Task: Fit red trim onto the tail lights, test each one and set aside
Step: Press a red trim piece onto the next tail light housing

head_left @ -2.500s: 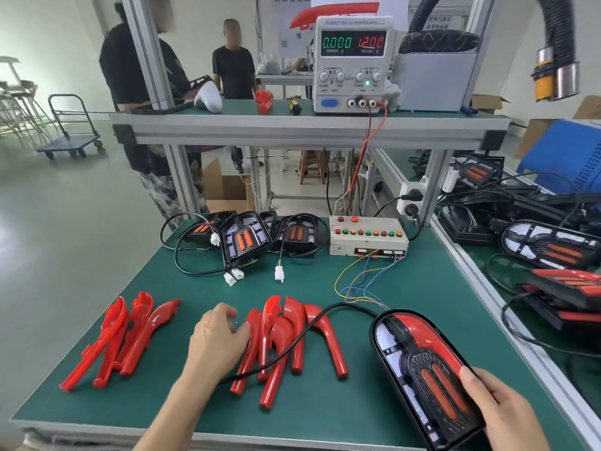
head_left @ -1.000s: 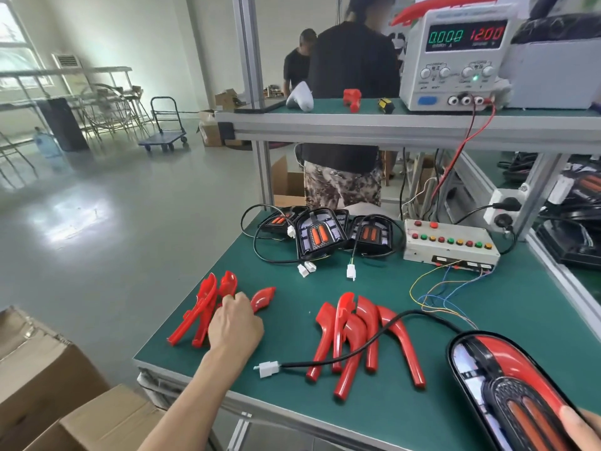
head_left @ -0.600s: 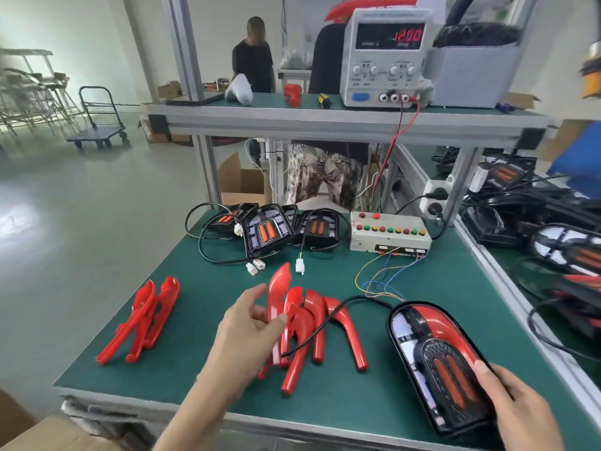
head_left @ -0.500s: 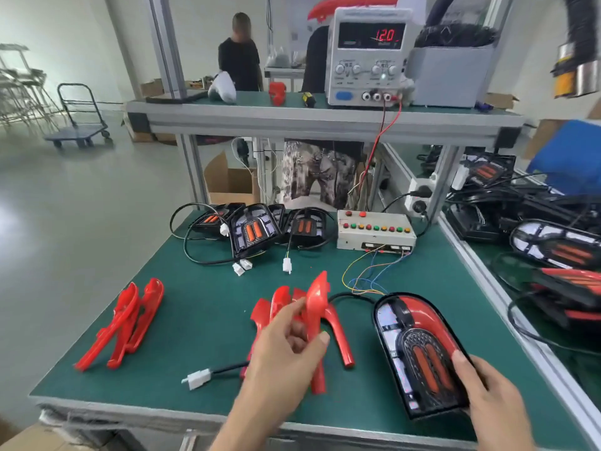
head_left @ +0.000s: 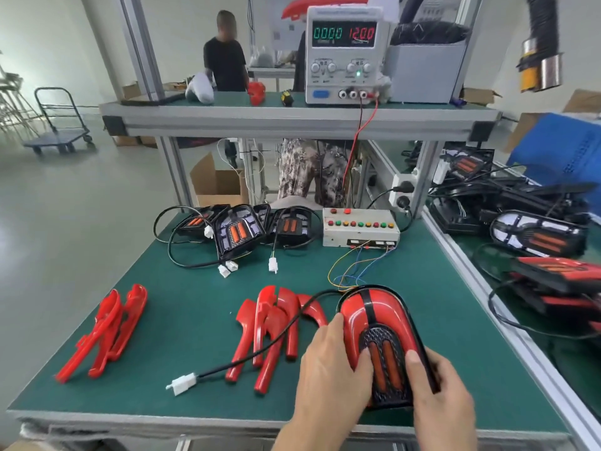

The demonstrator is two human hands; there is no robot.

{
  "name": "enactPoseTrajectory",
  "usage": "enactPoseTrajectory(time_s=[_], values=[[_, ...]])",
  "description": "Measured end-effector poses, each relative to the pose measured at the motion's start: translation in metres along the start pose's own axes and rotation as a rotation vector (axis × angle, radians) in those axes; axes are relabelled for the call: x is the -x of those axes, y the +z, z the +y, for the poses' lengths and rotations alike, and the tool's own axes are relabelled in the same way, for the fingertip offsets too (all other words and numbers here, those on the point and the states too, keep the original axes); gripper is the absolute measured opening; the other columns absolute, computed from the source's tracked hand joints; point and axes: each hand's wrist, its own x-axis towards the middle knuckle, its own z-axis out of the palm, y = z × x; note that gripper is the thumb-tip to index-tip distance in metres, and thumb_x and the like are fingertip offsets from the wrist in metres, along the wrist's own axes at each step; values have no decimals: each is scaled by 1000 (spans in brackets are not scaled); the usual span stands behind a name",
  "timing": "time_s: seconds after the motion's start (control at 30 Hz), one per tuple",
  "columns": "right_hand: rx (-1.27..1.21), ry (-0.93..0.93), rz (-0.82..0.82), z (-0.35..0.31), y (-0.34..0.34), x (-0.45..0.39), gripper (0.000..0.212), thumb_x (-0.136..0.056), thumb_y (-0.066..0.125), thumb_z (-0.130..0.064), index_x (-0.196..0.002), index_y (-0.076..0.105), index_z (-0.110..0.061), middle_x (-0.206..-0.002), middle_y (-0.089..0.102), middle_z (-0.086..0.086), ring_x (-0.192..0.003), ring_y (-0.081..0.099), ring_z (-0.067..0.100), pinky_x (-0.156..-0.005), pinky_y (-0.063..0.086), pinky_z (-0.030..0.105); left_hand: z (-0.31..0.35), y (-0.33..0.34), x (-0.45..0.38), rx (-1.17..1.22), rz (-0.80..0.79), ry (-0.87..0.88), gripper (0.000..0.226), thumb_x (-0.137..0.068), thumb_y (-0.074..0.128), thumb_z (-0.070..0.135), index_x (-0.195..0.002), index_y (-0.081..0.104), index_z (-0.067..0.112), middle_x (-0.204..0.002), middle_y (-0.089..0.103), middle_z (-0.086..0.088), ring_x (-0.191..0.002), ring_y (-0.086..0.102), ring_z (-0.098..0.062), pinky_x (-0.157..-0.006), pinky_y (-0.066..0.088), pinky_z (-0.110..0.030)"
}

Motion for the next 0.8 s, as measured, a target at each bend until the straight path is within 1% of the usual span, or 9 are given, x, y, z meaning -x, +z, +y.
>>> enactPoseTrajectory(time_s=[0.07, 0.13, 0.17, 0.23, 0.3, 0.4, 0.5, 0.6, 0.8], values=[[-5, -5, -3, 0, 0, 1, 12, -93, 70, -30, -104, 68, -27, -93, 72, -2, -86, 65, 16, -80, 40, 31, 0, -3, -1, -56, 2, 33, 68, -96, 54, 47, -156, 32, 27, -127, 57, 7, -119, 55, -14, -104, 43, -28], [-15, -3, -7, 0, -1, 0, 12, -93, 70, -30, -104, 68, -27, -92, 70, -11, -86, 63, 2, -74, 40, 29, -1, -5, -2, -107, 10, 73, 63, -96, 51, 47, -154, 35, 28, -129, 59, 10, -117, 57, -12, -100, 45, -27], [-19, -2, -11, 0, -2, 0, 12, -93, 69, -30, -104, 68, -27, -91, 69, -15, -87, 60, -4, -71, 39, 25, -1, -7, -2, -131, 16, 100, 59, -96, 50, 48, -151, 37, 30, -126, 61, 11, -113, 59, -11, -95, 47, -27], [-21, 6, -25, 1, -3, 0, 12, -94, 68, -31, -104, 67, -26, -92, 67, -18, -87, 58, -7, -68, 37, 15, -1, -9, -2, -179, 27, 140, 54, -96, 46, 50, -147, 39, 34, -119, 64, 12, -105, 62, -11, -87, 50, -28], [-19, 9, -35, 1, -3, 0, 11, -94, 67, -33, -104, 67, -26, -91, 68, -18, -86, 58, -6, -67, 35, 11, -2, -9, -3, -213, 43, 156, 54, -96, 44, 55, -146, 38, 36, -116, 66, 12, -102, 64, -11, -83, 51, -29], [-4, 6, -32, 3, -2, 1, 12, -95, 67, -35, -103, 68, -26, -90, 68, -16, -84, 60, -4, -66, 36, 12, -3, -7, -1, -225, 75, 168, 56, -98, 43, 58, -147, 41, 32, -110, 70, 10, -98, 67, -13, -77, 50, -29], [13, -8, -19, 7, 0, 3, 16, -93, 67, -38, -104, 68, -26, -89, 70, -14, -84, 63, 1, -67, 39, 15, -3, -8, 0, -232, 112, 196, 46, -99, 49, 50, -139, 53, 27, -88, 71, 7, -81, 68, -17, -65, 46, -31], [13, -11, -11, 9, 2, 5, 19, -93, 65, -41, -104, 68, -26, -90, 71, -14, -84, 64, 3, -66, 40, 16, -3, -8, 1, -215, 136, 200, 45, -98, 51, 46, -137, 57, 25, -79, 68, 5, -72, 66, -17, -63, 49, -33], [9, 3, -39, 12, 3, 3, 17, -92, 66, -41, -101, 70, -26, -82, 73, -11, -78, 69, 9, -65, 45, 22, -3, -6, -2, -235, 187, 172, 46, -99, 44, 53, -139, 53, 32, -84, 71, 6, -78, 68, -15, -65, 47, -30]])
